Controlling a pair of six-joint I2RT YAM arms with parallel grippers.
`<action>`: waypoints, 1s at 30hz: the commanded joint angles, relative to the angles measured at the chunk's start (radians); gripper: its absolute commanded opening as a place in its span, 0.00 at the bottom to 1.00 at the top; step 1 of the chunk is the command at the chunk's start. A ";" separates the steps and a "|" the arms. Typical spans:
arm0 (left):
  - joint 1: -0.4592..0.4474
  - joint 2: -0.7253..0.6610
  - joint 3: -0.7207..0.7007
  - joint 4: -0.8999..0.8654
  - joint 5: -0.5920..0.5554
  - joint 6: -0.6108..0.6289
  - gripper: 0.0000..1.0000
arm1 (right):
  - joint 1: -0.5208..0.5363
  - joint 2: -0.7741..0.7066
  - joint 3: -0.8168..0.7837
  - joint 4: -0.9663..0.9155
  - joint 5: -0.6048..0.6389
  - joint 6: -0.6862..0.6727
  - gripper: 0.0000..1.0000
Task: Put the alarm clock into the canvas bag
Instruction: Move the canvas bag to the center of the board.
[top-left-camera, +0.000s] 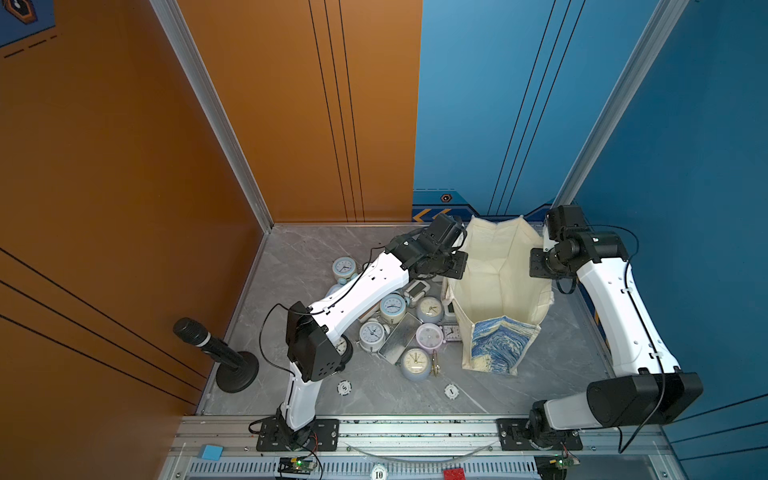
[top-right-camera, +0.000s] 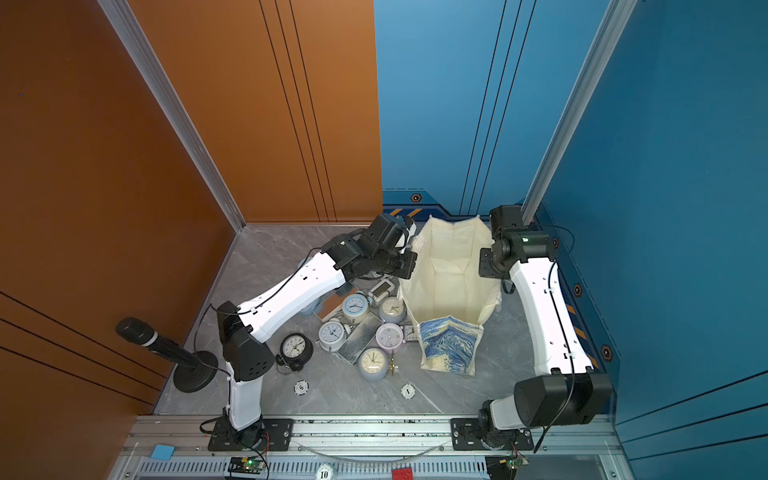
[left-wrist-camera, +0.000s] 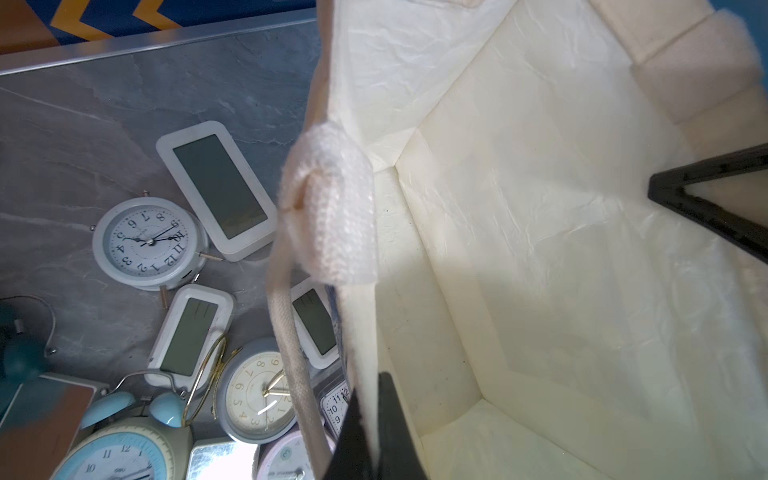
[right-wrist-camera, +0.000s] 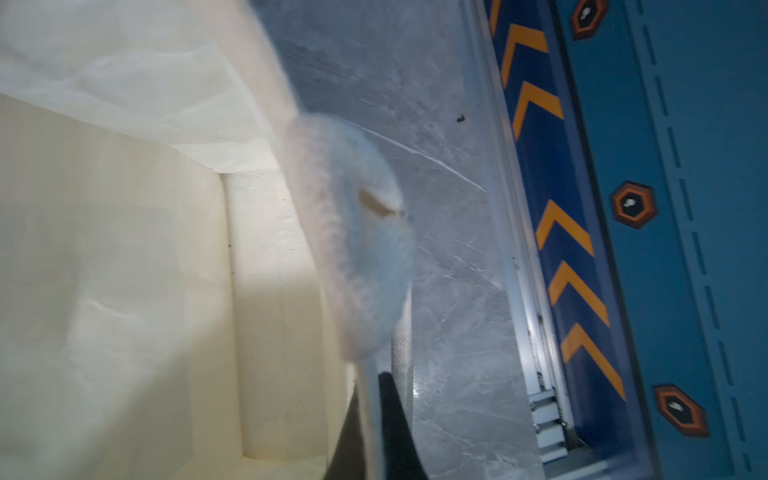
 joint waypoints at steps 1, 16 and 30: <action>0.010 -0.052 -0.011 -0.014 -0.056 0.003 0.00 | -0.003 0.032 0.037 -0.040 0.250 -0.044 0.00; 0.004 0.007 0.059 -0.014 0.000 -0.070 0.14 | -0.080 0.138 0.136 0.000 0.033 -0.026 0.34; 0.000 0.016 0.083 -0.015 -0.018 -0.065 0.37 | -0.172 -0.103 -0.017 -0.033 -0.290 0.052 0.59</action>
